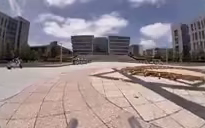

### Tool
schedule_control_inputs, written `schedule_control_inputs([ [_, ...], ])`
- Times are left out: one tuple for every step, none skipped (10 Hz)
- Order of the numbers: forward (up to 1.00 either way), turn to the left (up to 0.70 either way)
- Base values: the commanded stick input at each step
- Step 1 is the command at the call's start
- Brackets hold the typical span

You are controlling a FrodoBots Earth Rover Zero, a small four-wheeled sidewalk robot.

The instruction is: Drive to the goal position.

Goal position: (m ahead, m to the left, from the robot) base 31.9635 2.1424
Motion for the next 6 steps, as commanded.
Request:
schedule_control_inputs([
  [0.70,0.00],
  [0.70,0.00],
  [0.70,0.00],
  [0.70,0.00],
  [0.70,0.00],
  [0.70,0.00],
])
